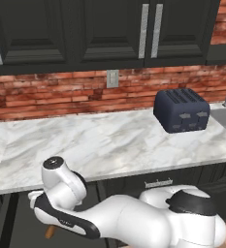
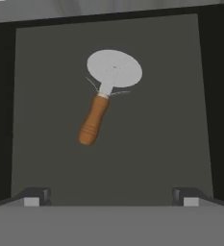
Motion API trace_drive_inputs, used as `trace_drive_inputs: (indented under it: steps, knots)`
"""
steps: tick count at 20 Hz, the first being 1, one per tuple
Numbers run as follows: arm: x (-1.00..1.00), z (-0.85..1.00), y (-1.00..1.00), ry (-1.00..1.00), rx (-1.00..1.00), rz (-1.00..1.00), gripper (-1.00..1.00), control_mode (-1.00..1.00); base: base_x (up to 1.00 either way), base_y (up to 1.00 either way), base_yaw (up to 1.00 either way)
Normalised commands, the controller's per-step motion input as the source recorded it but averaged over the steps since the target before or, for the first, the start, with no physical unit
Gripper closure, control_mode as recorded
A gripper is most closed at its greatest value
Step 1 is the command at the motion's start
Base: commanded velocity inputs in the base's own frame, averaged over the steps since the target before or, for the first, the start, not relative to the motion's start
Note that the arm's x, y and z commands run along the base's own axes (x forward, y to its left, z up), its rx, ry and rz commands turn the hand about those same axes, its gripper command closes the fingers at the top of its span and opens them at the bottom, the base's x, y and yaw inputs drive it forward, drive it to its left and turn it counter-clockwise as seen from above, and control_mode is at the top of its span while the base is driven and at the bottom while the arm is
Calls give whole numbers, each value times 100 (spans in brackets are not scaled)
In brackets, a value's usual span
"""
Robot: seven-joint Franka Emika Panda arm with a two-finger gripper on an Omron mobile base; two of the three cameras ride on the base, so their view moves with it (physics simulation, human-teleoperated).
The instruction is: Take the pizza cutter from the drawer on the left and place it on the dining counter for cutting.
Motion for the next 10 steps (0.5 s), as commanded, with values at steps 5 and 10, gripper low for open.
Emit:
trace_drive_inputs:
  steps: [5, 10]
  knots:
    - [13, -8, 20, 0, 0, 0, -100, -100, 0, 0, 0]
    - [14, -14, 13, 0, 0, 0, -100, -100, 0, 0, 0]
